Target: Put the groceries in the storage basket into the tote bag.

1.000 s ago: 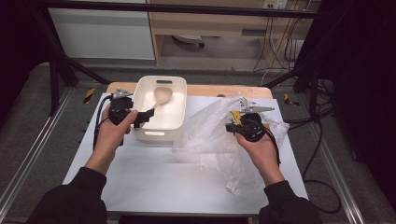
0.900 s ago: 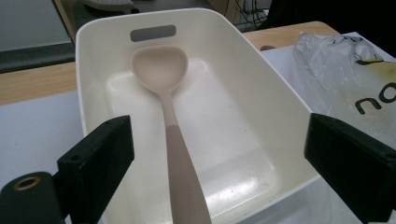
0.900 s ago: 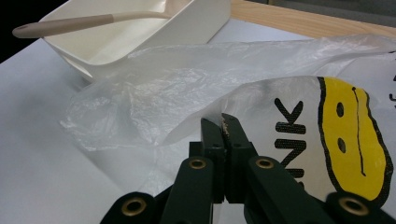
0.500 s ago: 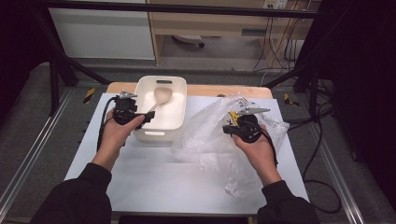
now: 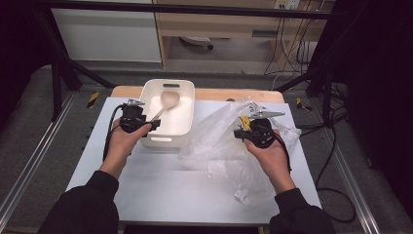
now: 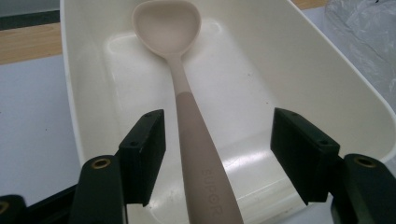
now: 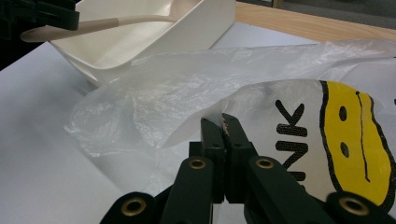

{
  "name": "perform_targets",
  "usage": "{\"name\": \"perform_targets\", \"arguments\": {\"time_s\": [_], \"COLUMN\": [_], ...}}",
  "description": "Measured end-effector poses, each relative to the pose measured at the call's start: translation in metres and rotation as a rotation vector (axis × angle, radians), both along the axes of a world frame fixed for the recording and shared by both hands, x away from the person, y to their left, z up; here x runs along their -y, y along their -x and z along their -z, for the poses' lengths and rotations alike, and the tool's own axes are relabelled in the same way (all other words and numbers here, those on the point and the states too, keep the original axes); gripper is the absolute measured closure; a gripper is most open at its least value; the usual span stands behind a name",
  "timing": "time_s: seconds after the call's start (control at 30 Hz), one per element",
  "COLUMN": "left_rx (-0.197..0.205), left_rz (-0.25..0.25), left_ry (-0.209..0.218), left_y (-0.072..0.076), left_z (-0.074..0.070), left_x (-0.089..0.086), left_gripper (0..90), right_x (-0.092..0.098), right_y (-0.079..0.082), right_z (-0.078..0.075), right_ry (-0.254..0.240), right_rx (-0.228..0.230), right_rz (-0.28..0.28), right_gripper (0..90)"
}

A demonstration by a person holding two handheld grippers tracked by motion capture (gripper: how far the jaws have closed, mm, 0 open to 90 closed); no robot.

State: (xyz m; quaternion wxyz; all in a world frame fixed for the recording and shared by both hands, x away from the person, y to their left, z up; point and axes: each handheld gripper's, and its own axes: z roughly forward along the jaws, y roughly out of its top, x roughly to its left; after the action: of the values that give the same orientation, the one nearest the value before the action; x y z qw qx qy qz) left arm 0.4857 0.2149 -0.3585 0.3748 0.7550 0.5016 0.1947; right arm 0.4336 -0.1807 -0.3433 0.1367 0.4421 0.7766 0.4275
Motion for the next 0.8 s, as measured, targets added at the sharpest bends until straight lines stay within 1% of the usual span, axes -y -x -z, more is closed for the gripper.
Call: {"name": "perform_targets", "arguments": {"time_s": [0.03,0.4,0.43,0.53,0.57,0.67,0.8], "left_rx": [0.002,-0.003,-0.004,-0.009,-0.009,-0.008,-0.015], "left_rz": [-0.003,-0.001,-0.003,-0.002,-0.003,-0.009,-0.016], "left_ry": [0.000,0.000,-0.001,-0.003,-0.003,-0.003,-0.005], "left_y": [0.000,-0.001,-0.002,-0.002,-0.003,-0.003,-0.004], "left_z": [0.000,0.004,0.004,0.005,0.006,0.006,0.007], "left_x": [0.000,0.002,0.002,0.001,0.002,0.001,0.000], "left_gripper": [36.0,36.1,36.1,36.6,36.8,38.4,43.7], "right_x": [0.000,0.003,0.004,0.006,0.006,0.006,0.007], "right_y": [0.000,0.001,0.001,0.001,0.001,0.000,0.001], "right_z": [-0.001,-0.007,-0.008,-0.010,-0.011,-0.013,-0.015], "right_ry": [-0.002,-0.014,-0.019,-0.068,-0.067,-0.065,-0.075], "right_rx": [-0.003,0.019,0.017,0.009,0.011,0.018,0.016], "right_rz": [-0.001,0.006,0.008,-0.002,-0.001,-0.002,-0.002], "right_gripper": [90.0,90.0,90.0,90.0,90.0,90.0,90.0]}}
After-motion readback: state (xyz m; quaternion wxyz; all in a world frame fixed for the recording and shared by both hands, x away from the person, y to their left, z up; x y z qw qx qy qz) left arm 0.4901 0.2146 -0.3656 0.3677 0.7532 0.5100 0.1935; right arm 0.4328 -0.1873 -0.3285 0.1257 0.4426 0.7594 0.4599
